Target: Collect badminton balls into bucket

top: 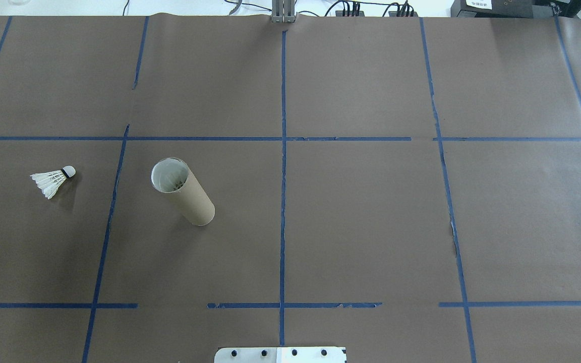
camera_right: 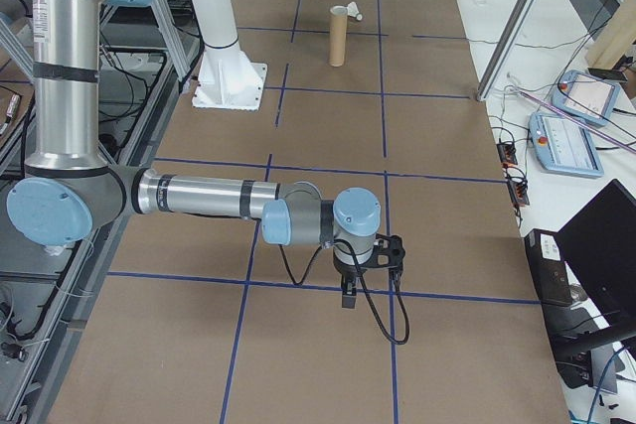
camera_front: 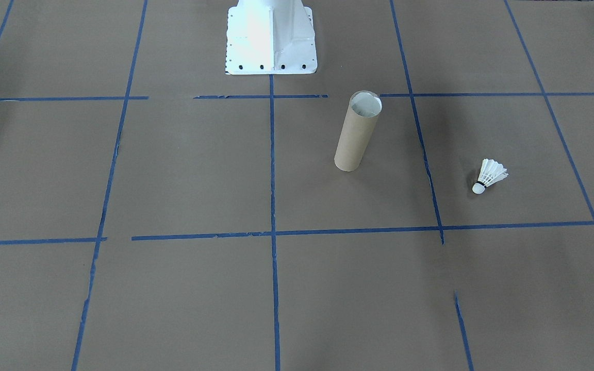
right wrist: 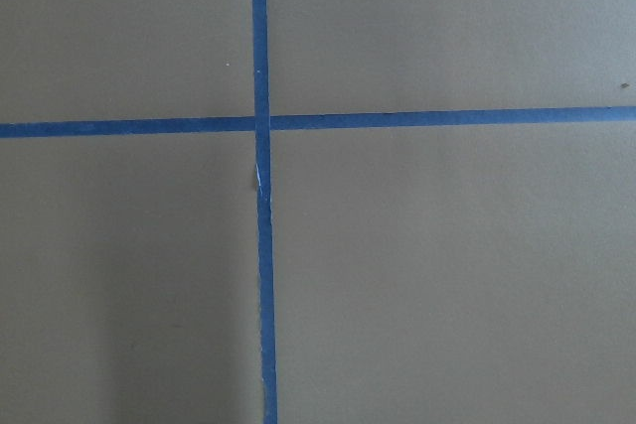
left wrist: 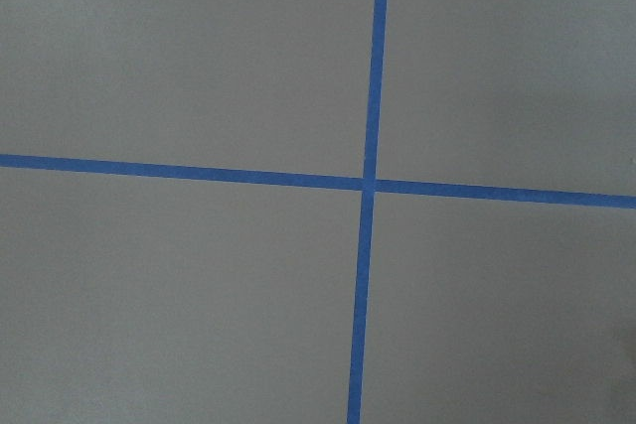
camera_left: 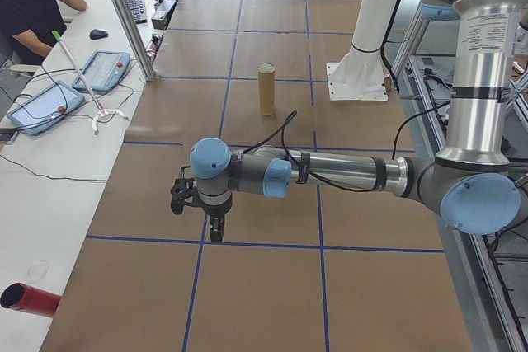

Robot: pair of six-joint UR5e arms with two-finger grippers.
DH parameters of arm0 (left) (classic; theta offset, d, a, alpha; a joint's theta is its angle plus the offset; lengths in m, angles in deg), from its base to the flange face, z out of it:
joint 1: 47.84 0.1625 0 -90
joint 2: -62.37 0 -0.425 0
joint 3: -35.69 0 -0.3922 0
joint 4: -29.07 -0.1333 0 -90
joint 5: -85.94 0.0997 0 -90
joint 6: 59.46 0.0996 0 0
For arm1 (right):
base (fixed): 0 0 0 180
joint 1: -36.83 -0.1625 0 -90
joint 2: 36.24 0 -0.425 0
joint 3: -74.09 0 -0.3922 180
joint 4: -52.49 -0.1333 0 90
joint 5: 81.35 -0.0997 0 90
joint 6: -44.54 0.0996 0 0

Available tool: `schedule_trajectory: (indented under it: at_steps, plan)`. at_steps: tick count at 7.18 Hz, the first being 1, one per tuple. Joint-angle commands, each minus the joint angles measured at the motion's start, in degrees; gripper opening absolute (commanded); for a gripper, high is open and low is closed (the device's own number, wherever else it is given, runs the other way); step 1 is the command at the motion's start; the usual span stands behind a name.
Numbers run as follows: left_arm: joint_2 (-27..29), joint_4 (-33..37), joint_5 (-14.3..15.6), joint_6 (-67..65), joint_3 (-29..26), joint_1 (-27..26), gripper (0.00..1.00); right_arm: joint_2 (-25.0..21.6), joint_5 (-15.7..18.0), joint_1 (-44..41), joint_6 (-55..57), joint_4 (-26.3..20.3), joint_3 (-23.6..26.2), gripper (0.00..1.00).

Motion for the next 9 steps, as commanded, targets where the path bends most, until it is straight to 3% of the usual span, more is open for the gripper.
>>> schedule_trajectory:
  at_steps: [1,3,4,6,7,9]
  plan:
    - [0.2,0.1,0.5,-11.5,6.4,0.4,1.0,0.0,0.0,0.0,0.0,0.0,0.0,1.0]
    - [-0.8,1.9,-0.5,-19.1,9.5,3.7,1.0,0.0,0.0,0.0,0.0,0.0,0.0,1.0]
    - [-2.6,8.0,-3.1,-26.5,9.4,7.2,1.0,0.0,0.0,0.0,0.0,0.0,0.0,1.0]
    - [-11.8,38.8,-2.9,-52.3,6.9,16.5,1.0,0.0,0.0,0.0,0.0,0.0,0.0,1.0]
    - [-12.7,50.9,-2.9,-65.6,3.8,19.2,1.0,0.0,0.0,0.0,0.0,0.0,0.0,1.0]
    - [-12.9,66.6,0.2,-79.9,-2.4,24.0,1.0,0.0,0.0,0.0,0.0,0.0,0.0,1.0]
